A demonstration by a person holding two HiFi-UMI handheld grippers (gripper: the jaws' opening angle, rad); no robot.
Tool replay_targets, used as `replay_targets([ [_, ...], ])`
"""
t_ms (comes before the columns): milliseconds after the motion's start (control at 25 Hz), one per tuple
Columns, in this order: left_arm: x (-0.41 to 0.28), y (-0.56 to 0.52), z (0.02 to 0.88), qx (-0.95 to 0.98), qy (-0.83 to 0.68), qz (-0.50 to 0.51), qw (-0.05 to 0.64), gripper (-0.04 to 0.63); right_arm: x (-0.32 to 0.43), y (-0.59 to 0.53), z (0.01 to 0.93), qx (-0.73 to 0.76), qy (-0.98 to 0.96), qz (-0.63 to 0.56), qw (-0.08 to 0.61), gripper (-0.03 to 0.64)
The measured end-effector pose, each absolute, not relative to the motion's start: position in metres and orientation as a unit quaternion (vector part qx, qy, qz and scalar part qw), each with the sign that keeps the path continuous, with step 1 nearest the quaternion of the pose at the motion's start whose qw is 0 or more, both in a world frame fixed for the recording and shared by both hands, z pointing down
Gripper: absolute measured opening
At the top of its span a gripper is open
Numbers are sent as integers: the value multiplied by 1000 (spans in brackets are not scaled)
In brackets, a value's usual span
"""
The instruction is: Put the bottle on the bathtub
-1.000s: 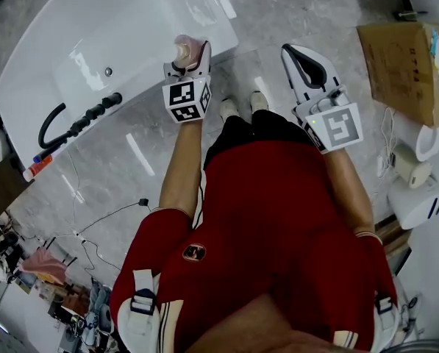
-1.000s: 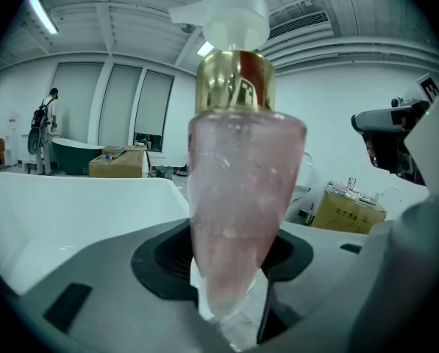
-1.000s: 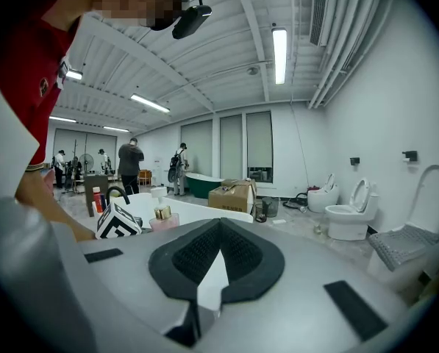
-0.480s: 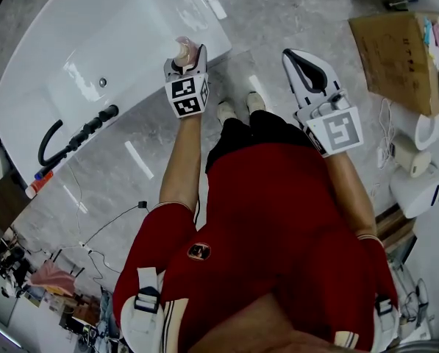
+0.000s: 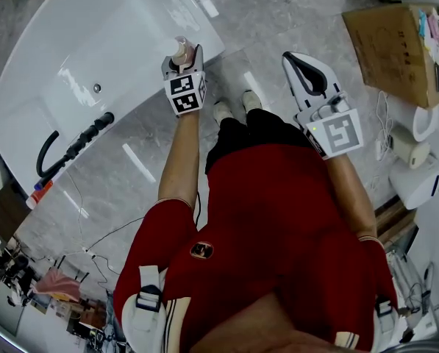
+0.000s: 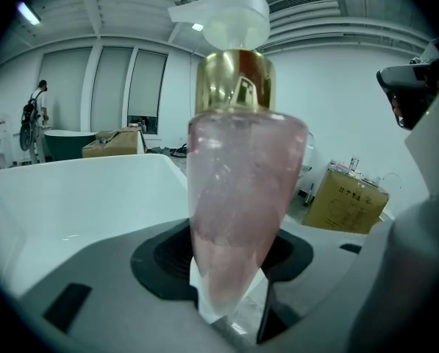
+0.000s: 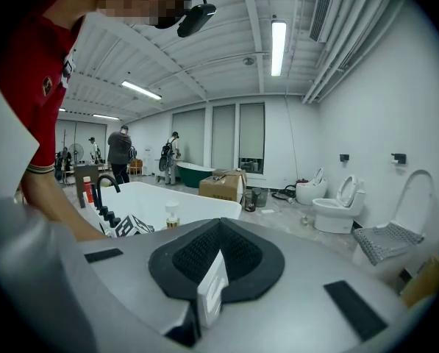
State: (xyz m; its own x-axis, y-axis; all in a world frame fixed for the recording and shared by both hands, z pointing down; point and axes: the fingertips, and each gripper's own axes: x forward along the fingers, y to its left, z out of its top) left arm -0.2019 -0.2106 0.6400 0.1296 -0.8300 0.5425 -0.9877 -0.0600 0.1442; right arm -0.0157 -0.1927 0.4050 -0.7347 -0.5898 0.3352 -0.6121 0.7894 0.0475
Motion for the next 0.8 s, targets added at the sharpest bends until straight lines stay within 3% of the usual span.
replay_targets([
  [320,-196,-214,649,713,-639,165,238,227,-3,-196,416,329,-921,48,201,-3],
  [480,-190,-217,650,715,-639,169,228,227,-6,-200,411,321,-930,38,176,-3],
  [800,-187,-211,650,716,-638,183,216,227,-7,-200,416,323,-925,49,191,-3],
])
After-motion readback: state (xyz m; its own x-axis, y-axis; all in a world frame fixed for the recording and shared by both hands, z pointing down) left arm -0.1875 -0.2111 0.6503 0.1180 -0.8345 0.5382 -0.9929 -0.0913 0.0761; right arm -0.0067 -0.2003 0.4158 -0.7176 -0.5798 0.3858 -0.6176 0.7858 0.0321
